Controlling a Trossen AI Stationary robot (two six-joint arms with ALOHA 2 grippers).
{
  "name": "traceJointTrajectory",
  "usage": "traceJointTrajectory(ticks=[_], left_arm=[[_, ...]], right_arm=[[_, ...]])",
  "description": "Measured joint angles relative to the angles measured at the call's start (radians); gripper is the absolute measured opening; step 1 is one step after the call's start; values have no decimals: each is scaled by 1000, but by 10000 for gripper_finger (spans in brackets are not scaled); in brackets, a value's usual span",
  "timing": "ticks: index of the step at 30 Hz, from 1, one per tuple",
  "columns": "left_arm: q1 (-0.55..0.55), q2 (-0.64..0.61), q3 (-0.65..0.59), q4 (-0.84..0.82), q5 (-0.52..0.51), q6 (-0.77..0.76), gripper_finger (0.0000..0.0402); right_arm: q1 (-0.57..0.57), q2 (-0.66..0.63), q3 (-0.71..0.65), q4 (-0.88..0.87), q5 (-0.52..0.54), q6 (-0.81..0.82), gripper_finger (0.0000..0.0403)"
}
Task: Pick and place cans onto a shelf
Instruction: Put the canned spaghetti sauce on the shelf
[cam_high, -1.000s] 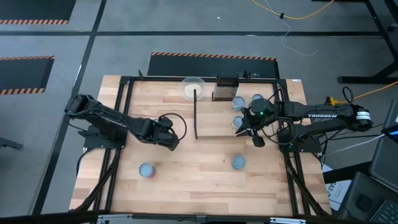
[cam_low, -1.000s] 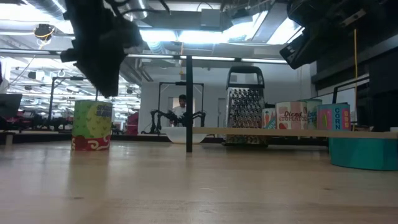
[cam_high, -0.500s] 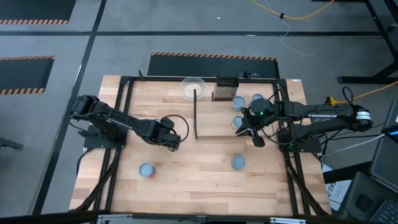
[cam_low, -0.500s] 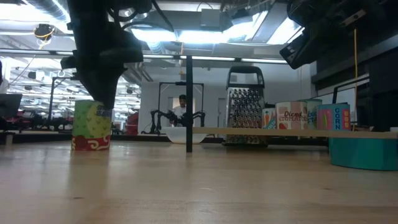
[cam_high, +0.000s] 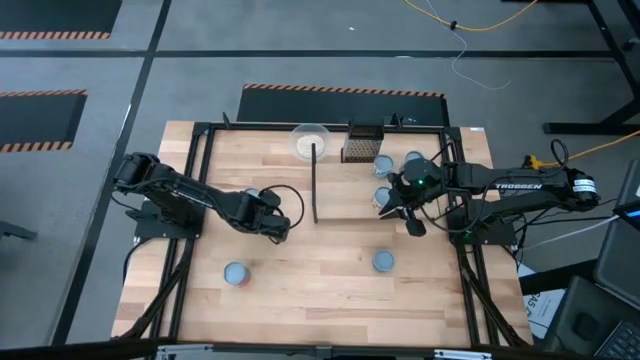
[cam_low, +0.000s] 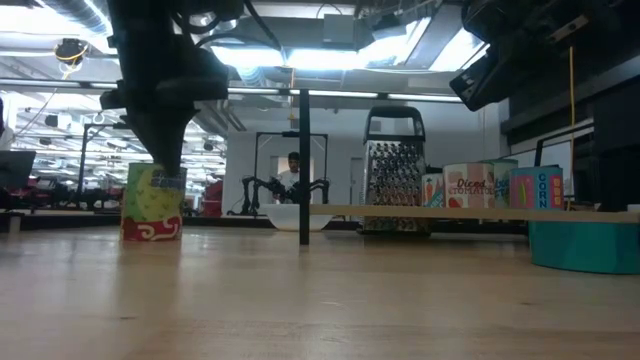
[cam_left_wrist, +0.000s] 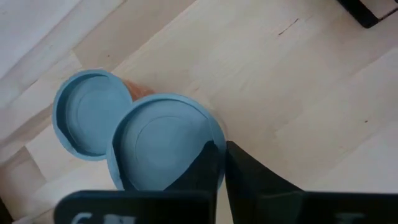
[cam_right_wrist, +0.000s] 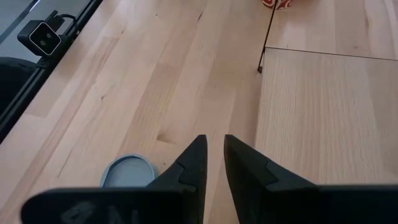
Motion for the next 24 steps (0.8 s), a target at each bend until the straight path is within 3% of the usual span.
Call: traceJointTrajectory(ticks=[7, 16, 24], left_arm=[[-55, -22, 11, 2, 38, 51, 5], [-161, -25, 137, 60, 188, 299, 8], [-250, -26, 224, 168, 198, 381, 8]], right_arm=[[0, 0, 0, 0, 0, 0, 60], [0, 0, 0, -6, 0, 25, 60], [0, 0, 0, -14, 0, 53, 60]])
